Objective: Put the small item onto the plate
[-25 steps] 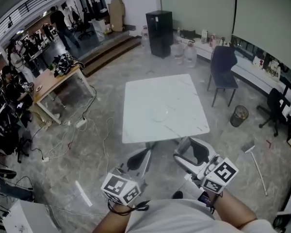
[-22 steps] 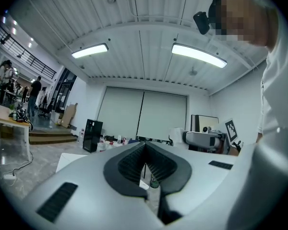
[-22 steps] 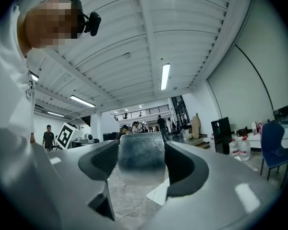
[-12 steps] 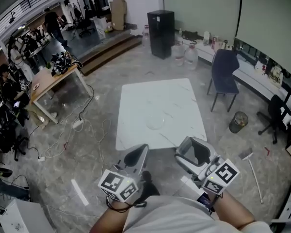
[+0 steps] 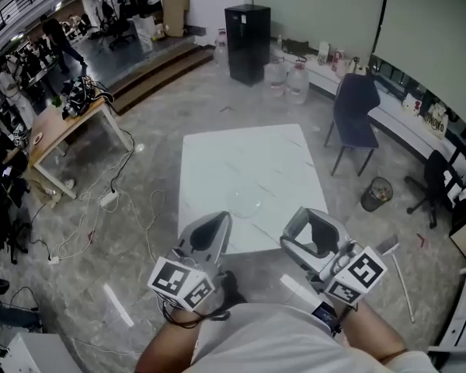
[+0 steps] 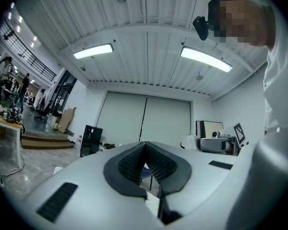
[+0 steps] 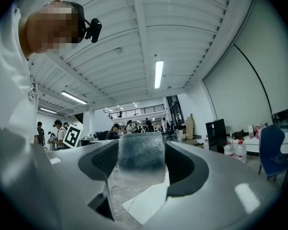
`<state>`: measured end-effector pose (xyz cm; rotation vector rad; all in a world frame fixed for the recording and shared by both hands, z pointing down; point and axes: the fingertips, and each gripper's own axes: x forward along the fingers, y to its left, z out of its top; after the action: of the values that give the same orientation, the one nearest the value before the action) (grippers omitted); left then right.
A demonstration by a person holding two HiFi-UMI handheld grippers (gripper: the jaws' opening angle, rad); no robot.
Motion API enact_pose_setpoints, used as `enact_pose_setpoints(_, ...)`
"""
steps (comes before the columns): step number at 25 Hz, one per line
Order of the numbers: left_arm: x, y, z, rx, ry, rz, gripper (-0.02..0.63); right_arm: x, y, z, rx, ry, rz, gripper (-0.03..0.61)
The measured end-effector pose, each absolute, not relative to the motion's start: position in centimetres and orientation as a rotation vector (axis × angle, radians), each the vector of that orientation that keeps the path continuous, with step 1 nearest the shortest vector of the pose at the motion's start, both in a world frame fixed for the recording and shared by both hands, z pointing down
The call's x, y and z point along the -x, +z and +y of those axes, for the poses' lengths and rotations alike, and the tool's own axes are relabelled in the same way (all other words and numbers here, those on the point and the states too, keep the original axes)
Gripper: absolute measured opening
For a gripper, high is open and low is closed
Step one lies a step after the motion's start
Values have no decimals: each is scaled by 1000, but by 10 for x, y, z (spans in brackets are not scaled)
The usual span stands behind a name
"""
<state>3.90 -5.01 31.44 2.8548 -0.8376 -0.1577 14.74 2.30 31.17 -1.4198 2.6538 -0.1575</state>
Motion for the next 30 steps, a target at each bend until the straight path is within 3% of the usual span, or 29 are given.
enact_pose_setpoints(14, -5, 331, -261, -2853, -89, -731, 5, -116, 345, -164, 1554, -265, 2623, 295)
enact_pose_setpoints(30, -26, 382, -333, -2793, -32, -705, 5, -136, 422, -263, 1606, -444, 2713, 295)
